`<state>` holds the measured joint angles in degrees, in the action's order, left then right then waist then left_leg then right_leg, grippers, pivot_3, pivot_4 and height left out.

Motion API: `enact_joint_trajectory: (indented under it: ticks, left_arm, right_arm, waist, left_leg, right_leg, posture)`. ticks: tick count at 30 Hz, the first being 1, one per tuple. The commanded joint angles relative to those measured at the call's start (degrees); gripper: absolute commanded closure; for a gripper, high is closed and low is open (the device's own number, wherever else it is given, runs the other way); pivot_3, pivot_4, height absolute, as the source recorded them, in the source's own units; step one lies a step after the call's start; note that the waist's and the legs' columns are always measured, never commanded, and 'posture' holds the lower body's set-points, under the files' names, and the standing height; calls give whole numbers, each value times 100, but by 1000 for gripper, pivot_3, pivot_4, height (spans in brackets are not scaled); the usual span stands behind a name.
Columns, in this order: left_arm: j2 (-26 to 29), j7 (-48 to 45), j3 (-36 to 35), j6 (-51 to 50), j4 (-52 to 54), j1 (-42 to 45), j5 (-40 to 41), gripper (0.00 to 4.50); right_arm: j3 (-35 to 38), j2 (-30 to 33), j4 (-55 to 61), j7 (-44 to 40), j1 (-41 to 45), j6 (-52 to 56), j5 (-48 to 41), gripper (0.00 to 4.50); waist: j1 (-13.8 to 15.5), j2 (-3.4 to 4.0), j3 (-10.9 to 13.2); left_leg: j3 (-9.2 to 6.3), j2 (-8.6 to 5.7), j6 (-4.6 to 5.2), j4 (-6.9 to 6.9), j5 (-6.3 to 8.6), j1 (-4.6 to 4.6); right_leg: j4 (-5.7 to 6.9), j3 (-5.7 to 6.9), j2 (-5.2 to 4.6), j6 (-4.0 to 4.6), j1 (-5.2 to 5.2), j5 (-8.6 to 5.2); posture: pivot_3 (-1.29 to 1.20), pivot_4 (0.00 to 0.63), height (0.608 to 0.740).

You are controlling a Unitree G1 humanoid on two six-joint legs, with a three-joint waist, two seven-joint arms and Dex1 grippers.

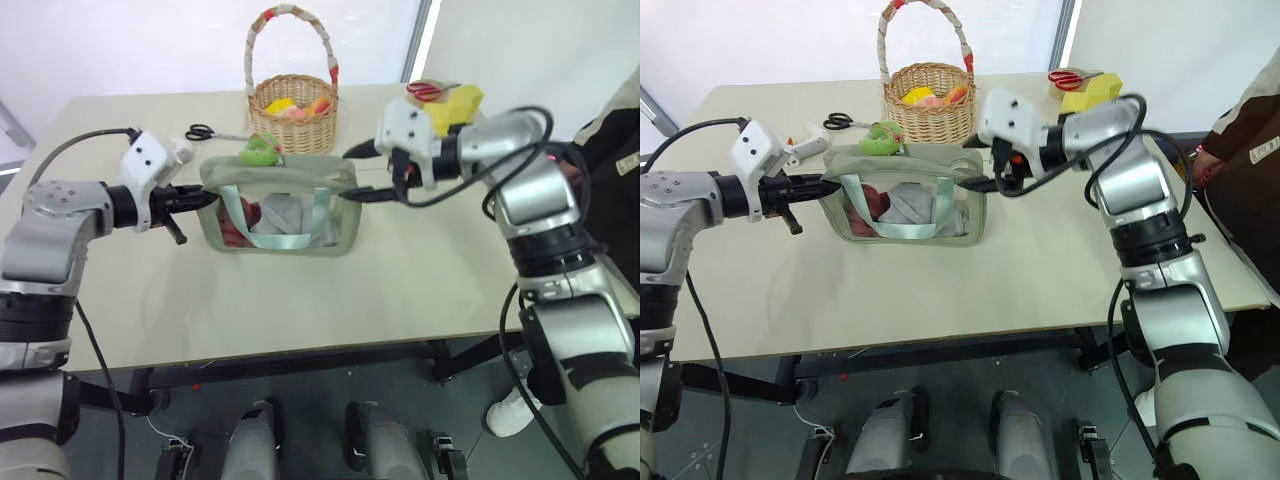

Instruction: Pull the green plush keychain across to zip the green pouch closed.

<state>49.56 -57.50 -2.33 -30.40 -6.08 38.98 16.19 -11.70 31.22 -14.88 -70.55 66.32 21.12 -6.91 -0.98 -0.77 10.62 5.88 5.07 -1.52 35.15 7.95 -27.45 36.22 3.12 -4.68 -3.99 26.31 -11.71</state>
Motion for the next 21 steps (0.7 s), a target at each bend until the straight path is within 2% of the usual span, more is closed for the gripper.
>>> enact_joint_trajectory:
  ticks: [1,5,7,12,19,20,21]
  left_arm:
    - [56,-93,-19,170,39,89,-32,4500]
    - [28,-111,-6,193,-6,141,-57,4500]
    - [23,-119,-7,188,-1,146,-58,4500]
    - [25,-116,-23,157,60,119,-41,4500]
    - [54,-94,-81,98,159,42,-9,4500]
    - [50,-89,-80,97,154,46,-11,4500]
    - [45,-84,-77,98,145,54,-15,4500]
  right_arm:
    - [250,-731,-466,568,583,230,-271,1425]
    - [315,-1519,-1443,1252,1129,56,-132,1425]
    - [248,-1789,-1875,1330,1274,-159,-65,1425]
    - [189,-2112,-2696,1372,1511,-253,17,1425]
    - [40,-2137,-3305,1325,1615,-460,325,1425]
    - [17,-2145,-3328,1314,1606,-526,369,1928]
    - [14,-2157,-3350,1309,1606,-562,391,2161]
  waist:
    - [-5,0,0]
    - [18,0,0]
    - [38,-1,-1]
    - [22,-2,-2]
    - [12,-2,-1]
    - [13,-2,-2]
    - [13,-2,-1]
  left_leg:
    - [0,0,0,0,0,0]
    - [1,1,0,0,0,-1]
    - [1,0,0,3,0,-4]
    - [5,0,0,5,0,-7]
    - [3,0,0,2,0,-4]
    - [3,0,0,2,0,-4]
    - [3,0,0,2,0,-4]
  right_leg:
    - [0,0,0,0,-1,0]
    - [4,2,0,1,0,2]
    - [2,2,-1,0,-3,1]
    - [-7,2,-2,0,-8,2]
    - [0,2,-1,-1,-3,1]
    - [0,2,-1,-1,-3,1]
    - [0,2,-2,-1,-3,1]
  posture:
    - [0,150,740]
    - [0,150,740]
    - [0,150,740]
    - [0,150,740]
    - [0,150,740]
    - [0,150,740]
    - [0,150,740]
